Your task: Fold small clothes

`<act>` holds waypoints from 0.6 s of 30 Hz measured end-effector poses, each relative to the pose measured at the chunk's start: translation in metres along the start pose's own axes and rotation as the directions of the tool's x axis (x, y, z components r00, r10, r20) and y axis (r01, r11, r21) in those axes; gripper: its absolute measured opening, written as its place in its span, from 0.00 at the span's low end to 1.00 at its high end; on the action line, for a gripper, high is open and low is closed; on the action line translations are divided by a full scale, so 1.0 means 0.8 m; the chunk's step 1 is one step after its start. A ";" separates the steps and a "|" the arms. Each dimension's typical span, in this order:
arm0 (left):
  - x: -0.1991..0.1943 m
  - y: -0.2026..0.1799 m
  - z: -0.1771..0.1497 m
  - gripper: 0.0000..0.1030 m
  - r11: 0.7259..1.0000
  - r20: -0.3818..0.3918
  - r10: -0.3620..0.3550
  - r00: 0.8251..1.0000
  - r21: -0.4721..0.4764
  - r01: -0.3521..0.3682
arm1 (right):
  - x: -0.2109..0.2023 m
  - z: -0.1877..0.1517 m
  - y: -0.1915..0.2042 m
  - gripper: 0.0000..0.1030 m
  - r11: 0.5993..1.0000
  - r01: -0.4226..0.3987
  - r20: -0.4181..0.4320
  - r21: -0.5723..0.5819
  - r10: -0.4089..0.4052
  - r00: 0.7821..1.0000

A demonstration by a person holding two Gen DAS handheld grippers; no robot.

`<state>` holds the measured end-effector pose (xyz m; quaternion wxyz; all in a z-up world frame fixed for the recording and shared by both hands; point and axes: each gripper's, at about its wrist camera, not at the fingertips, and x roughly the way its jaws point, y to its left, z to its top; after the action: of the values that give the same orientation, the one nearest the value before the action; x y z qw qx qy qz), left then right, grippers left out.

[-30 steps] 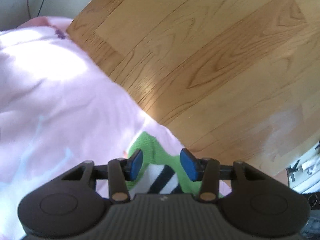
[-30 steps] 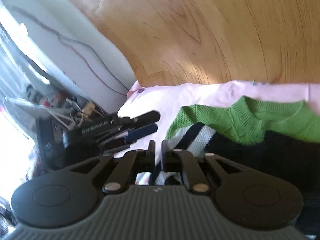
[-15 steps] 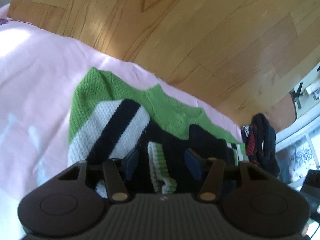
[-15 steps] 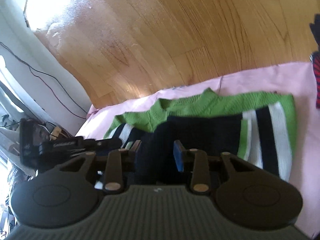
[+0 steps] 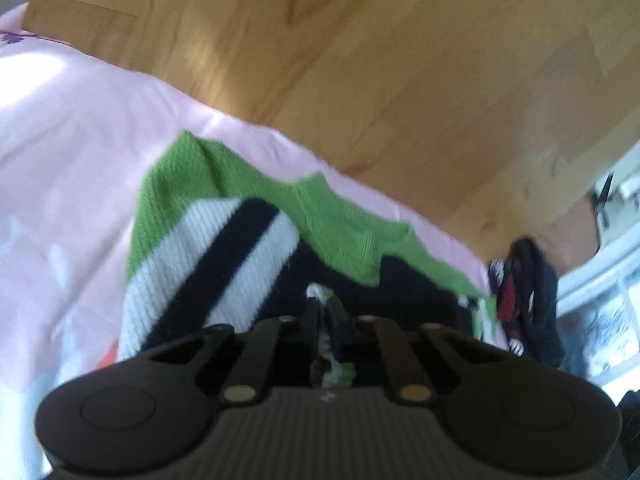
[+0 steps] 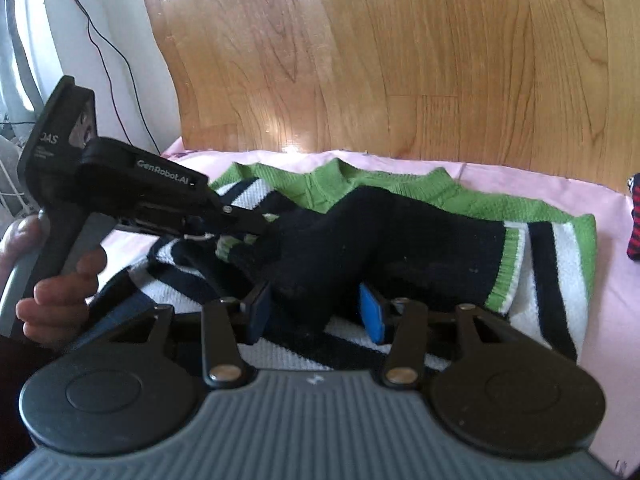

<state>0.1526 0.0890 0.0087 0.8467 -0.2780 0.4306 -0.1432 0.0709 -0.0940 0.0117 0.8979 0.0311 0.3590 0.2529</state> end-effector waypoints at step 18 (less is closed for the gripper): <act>-0.040 0.046 0.025 0.04 0.980 0.134 0.197 0.971 -0.071 -0.188 | 0.034 0.038 -0.006 0.59 0.973 -0.139 0.018 0.182 0.138 0.990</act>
<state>0.1498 0.1408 0.0172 0.8763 -0.2688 0.3989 -0.0279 0.1097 -0.0811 0.0160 0.8724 0.1390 0.3753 0.2805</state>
